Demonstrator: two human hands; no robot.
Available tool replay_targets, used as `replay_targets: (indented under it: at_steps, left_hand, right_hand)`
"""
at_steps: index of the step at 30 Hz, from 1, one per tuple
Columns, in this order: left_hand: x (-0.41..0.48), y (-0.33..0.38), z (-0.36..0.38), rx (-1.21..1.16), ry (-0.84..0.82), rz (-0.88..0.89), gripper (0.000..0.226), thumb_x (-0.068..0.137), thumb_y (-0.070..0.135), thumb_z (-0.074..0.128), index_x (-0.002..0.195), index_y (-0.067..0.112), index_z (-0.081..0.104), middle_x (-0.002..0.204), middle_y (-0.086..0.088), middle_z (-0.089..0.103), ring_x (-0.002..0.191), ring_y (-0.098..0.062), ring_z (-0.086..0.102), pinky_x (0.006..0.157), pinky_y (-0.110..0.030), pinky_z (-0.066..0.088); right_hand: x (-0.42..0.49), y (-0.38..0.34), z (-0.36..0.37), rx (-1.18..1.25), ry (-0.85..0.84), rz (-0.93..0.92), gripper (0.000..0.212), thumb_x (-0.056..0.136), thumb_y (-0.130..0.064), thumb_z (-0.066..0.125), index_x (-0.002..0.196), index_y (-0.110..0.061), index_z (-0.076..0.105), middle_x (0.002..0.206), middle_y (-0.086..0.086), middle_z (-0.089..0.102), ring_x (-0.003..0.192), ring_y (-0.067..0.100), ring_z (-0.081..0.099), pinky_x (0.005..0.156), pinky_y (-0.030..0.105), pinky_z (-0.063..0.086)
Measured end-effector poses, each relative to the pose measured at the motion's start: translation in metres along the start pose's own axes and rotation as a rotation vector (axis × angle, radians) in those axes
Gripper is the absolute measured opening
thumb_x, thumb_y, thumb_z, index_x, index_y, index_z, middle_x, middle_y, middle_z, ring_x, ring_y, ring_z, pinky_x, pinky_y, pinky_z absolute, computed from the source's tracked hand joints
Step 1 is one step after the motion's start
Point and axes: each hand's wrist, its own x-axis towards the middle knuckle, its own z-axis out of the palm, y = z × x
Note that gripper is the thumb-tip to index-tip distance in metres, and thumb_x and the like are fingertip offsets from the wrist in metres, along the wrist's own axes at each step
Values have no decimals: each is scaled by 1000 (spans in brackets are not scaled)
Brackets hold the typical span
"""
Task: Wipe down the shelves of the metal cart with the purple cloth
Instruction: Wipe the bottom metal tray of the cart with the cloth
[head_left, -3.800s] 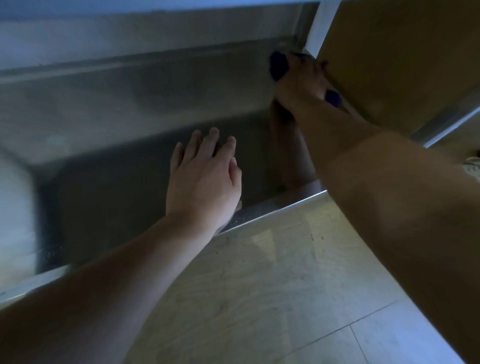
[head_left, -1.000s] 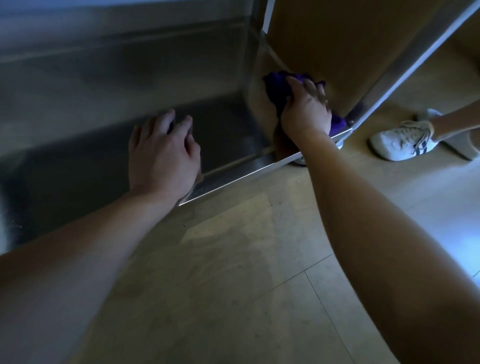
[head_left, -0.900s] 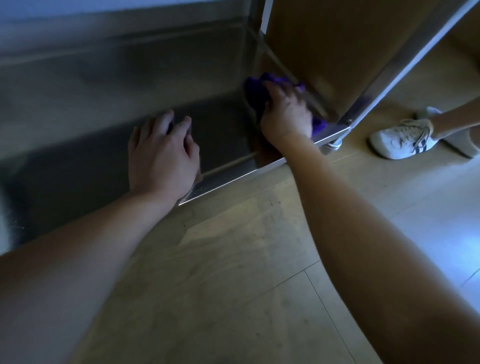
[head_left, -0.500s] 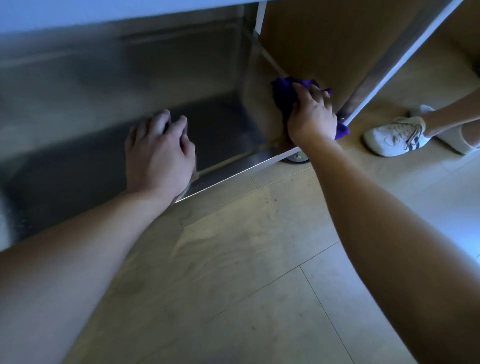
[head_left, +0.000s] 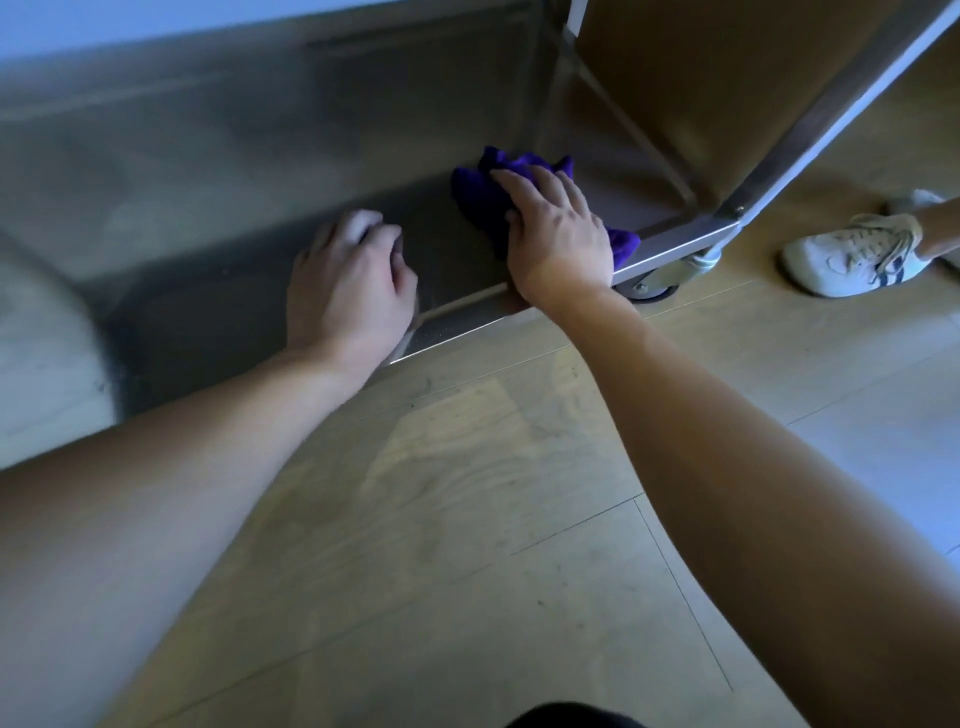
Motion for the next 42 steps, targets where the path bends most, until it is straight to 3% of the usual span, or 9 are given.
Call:
replay_targets:
  at_steps: [8,11,14,17,26,31,35,39,42]
  left_hand:
    - [-70,-99,-69,75,49,-52,26,92,19,51,114,13,63,132,-4,55,115,-30,55,97,-45,45]
    - [-84,-112,-69,21,47,-69,34,95,17,46,126,9,59,141,-2,49,124,-25,51,105,-43,41]
    - [-86,-111,-63,-31,87,-127,38,95,20,41,127,9,59,141,2,49,121,-24,54,101,-44,45]
    - [-87,-112,-63,-43,91,-131,39,95,19,42,128,8,58,141,2,49,124,-21,52,102,-43,45]
    - [-86,-106,-60,18,99,-130,37,94,18,45,124,4,60,138,-6,51,126,-23,49,107,-40,39]
    - [-85,-108,-63,47,90,-103,37,93,15,46,124,0,59,135,-11,53,120,-28,52,103,-41,42]
    - [-83,-106,-69,119,23,-68,35,95,16,45,124,0,58,134,-12,53,119,-29,52,102,-41,43]
    - [-90,-107,-81,164,-10,-131,24,95,27,48,96,6,61,125,-9,54,112,-30,54,89,-43,48]
    - [-100,-113,-83,177,9,-137,27,95,31,49,101,7,62,128,-10,53,116,-31,52,90,-45,48]
  right_hand:
    - [2,-46,15,23,23,188,52,96,-21,38,146,-35,32,157,0,27,147,29,16,118,44,21]
    - [-20,-112,37,34,33,-68,52,91,-26,42,142,-37,39,151,-2,36,143,29,24,113,41,29]
    - [-51,-160,52,91,-91,-347,52,95,-28,42,145,-38,34,155,-2,32,147,27,19,119,42,21]
    - [-47,-147,48,88,-97,-416,51,95,-31,42,146,-37,35,155,-1,33,146,27,22,119,44,20]
    - [-18,-89,29,23,0,91,53,96,-21,39,147,-34,32,157,-1,28,147,28,16,117,42,24]
    - [-66,-151,51,95,-59,-346,50,96,-25,42,144,-36,38,154,-2,34,146,27,23,114,41,27]
    - [-54,-138,48,149,-48,-405,47,96,-25,43,142,-35,43,151,-1,40,143,27,29,115,42,28]
    - [-2,-86,35,71,51,-144,48,95,-24,42,142,-33,43,149,1,41,139,28,32,113,42,30]
    - [21,-71,28,79,31,131,52,94,-21,40,145,-32,37,153,2,34,143,30,23,117,44,23]
